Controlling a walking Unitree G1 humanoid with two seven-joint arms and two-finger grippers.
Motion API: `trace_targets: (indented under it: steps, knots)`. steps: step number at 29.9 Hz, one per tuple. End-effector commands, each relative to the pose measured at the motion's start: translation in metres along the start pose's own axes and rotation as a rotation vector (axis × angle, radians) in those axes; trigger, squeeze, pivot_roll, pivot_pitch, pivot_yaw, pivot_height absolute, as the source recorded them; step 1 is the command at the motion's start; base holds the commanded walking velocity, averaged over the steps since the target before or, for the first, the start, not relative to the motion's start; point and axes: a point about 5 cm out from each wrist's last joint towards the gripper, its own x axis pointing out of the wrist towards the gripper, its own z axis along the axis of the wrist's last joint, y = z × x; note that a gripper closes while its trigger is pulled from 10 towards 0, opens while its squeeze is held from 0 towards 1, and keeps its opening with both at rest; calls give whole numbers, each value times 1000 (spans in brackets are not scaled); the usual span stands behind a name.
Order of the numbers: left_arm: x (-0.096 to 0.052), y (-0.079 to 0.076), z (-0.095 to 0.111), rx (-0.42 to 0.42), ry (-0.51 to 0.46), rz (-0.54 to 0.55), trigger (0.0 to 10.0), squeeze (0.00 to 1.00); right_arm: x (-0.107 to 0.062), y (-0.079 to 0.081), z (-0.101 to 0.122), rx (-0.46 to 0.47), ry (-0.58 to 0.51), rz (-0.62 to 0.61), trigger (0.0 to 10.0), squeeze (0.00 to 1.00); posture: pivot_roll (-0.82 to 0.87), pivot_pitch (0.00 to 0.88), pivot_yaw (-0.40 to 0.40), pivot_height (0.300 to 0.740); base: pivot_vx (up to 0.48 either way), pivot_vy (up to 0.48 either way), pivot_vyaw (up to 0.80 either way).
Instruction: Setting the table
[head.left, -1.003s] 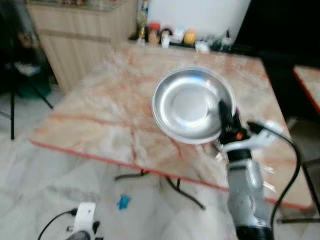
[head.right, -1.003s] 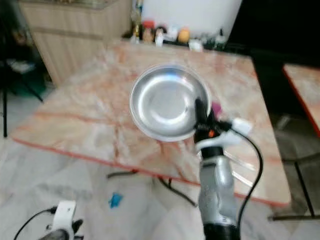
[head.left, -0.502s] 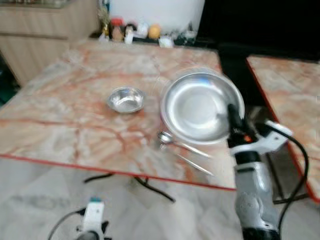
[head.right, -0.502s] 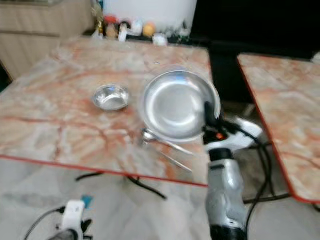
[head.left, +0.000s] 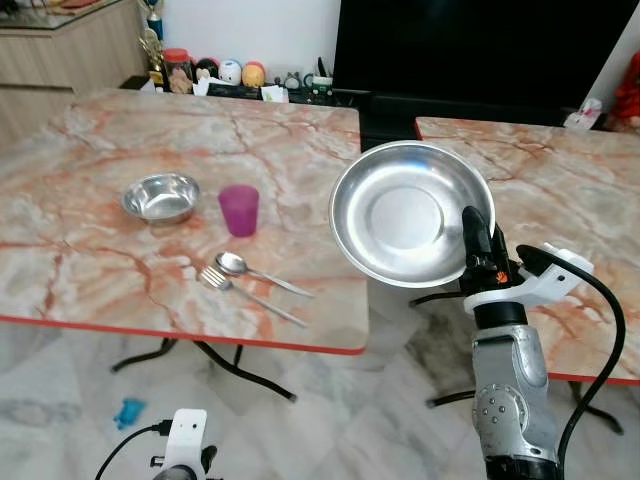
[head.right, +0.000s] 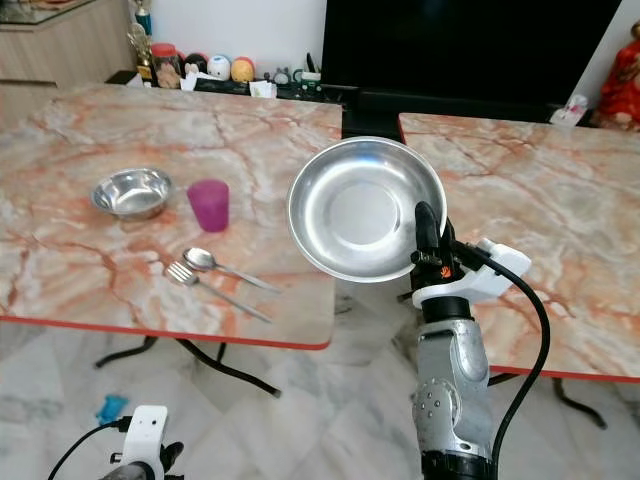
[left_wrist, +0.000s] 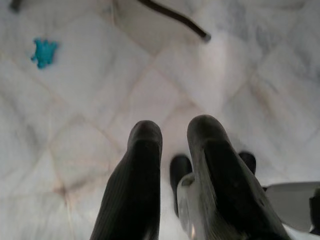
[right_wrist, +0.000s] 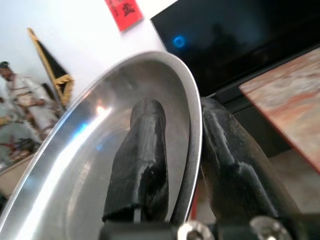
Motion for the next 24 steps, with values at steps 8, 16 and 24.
trace_targets:
  steps: [8,16,24]
  knots:
    - [0,-1,0,17,2,-12,10000,0,0,-2,7,-51,-30,-8,10000,0,73,0,-52,740,0,-371,0]
    - [0,-1,0,15,2,-11,10000,0,2,-4,6,-50,-10,-19,10000,0,74,0,-59,740,0,-370,270]
    - [0,-3,-2,7,7,-15,10000,0,3,-4,5,-46,-8,-28,10000,0,71,0,-59,740,0,-367,0]
